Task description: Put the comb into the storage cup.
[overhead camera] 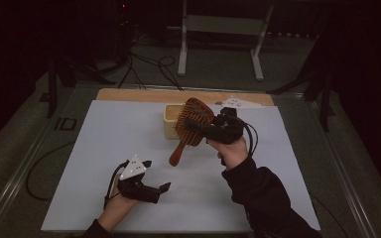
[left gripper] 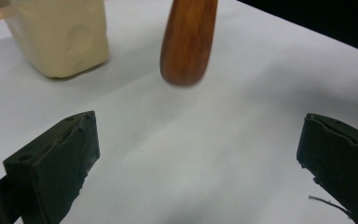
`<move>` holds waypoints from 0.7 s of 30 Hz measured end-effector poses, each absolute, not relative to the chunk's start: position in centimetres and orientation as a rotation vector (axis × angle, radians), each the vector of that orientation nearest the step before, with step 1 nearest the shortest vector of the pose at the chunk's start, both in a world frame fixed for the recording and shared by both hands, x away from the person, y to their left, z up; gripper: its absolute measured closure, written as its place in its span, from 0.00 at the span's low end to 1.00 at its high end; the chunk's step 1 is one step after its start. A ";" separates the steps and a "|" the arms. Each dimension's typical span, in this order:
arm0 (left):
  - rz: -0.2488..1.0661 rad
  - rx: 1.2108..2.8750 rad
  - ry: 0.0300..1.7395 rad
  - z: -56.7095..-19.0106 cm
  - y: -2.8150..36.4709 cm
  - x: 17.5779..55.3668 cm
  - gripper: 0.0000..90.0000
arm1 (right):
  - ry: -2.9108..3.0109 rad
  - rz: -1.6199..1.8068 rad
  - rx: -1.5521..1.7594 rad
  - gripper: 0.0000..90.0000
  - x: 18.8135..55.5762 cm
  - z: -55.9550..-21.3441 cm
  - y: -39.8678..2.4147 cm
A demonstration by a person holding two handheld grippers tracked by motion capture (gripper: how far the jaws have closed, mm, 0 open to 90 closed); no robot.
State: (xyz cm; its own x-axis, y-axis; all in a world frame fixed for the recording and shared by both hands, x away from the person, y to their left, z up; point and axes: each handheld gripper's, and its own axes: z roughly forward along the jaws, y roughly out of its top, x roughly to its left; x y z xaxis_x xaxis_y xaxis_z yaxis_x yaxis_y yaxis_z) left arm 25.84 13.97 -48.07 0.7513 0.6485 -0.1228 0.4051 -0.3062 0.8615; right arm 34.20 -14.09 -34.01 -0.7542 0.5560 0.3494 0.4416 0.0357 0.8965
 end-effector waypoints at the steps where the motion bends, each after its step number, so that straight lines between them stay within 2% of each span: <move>1: 0.313 1.946 0.797 -48.1 14.1 25.7 0.00 | 2.188 1.835 1.055 0.56 34.3 -33.8 -14.1; 21: 0.313 1.948 0.812 -48.9 17.5 23.8 0.00 | 2.116 1.819 1.021 0.56 36.4 -30.5 -14.2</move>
